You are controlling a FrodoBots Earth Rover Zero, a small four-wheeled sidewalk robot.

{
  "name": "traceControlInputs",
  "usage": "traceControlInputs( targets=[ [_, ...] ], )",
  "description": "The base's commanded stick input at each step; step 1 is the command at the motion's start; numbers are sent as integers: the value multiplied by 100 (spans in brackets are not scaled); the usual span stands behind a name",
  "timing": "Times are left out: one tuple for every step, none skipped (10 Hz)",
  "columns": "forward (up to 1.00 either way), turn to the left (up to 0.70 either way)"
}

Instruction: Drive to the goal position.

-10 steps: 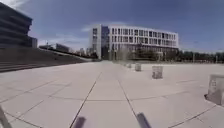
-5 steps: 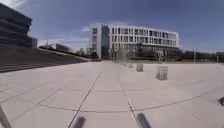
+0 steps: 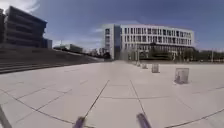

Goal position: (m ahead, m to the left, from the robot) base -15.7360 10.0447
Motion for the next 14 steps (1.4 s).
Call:
traceControlInputs(
  targets=[
    [70,27],
    [70,27],
    [70,27],
    [70,27],
    [70,27],
    [70,27],
    [70,27],
    [70,27],
    [70,27],
    [70,27],
    [70,27],
    [70,27],
    [70,27],
    [70,27]
  ],
)
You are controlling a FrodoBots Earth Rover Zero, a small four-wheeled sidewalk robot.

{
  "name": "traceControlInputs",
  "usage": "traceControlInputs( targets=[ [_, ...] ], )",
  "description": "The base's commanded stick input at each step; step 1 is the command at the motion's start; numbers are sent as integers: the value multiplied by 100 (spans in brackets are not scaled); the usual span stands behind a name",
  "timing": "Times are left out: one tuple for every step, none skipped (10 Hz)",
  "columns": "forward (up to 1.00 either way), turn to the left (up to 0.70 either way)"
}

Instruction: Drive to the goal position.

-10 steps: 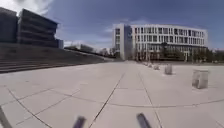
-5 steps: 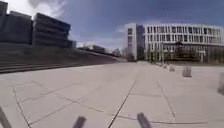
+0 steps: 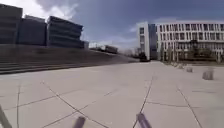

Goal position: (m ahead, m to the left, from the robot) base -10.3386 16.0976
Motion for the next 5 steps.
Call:
traceControlInputs(
  targets=[
    [70,27],
    [70,27],
    [70,27],
    [70,27],
    [70,27]
  ],
)
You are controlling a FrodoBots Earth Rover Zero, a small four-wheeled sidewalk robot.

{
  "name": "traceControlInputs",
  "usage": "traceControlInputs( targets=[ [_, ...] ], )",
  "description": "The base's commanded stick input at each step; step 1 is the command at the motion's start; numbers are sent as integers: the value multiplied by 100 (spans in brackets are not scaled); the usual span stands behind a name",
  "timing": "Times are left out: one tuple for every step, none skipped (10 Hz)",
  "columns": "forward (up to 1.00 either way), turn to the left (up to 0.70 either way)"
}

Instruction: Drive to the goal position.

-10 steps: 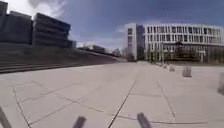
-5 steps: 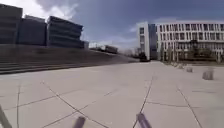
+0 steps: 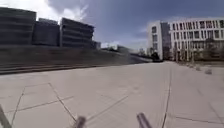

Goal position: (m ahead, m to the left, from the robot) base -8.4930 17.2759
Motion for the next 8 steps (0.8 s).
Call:
traceControlInputs(
  targets=[
    [70,27],
    [70,27],
    [70,27],
    [70,27],
    [70,27],
    [70,27],
    [70,27],
    [70,27]
  ],
)
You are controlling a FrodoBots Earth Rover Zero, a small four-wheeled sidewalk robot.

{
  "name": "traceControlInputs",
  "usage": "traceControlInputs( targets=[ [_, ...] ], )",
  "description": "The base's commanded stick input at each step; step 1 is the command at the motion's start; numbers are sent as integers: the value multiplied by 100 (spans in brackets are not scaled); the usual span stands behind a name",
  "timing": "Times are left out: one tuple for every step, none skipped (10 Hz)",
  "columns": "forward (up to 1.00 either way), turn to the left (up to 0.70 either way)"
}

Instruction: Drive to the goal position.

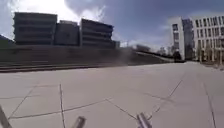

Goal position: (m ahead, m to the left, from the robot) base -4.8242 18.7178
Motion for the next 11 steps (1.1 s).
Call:
traceControlInputs(
  targets=[
    [70,27],
    [70,27],
    [70,27],
    [70,27],
    [70,27],
    [70,27],
    [70,27],
    [70,27],
    [70,27],
    [70,27],
    [70,27]
  ],
)
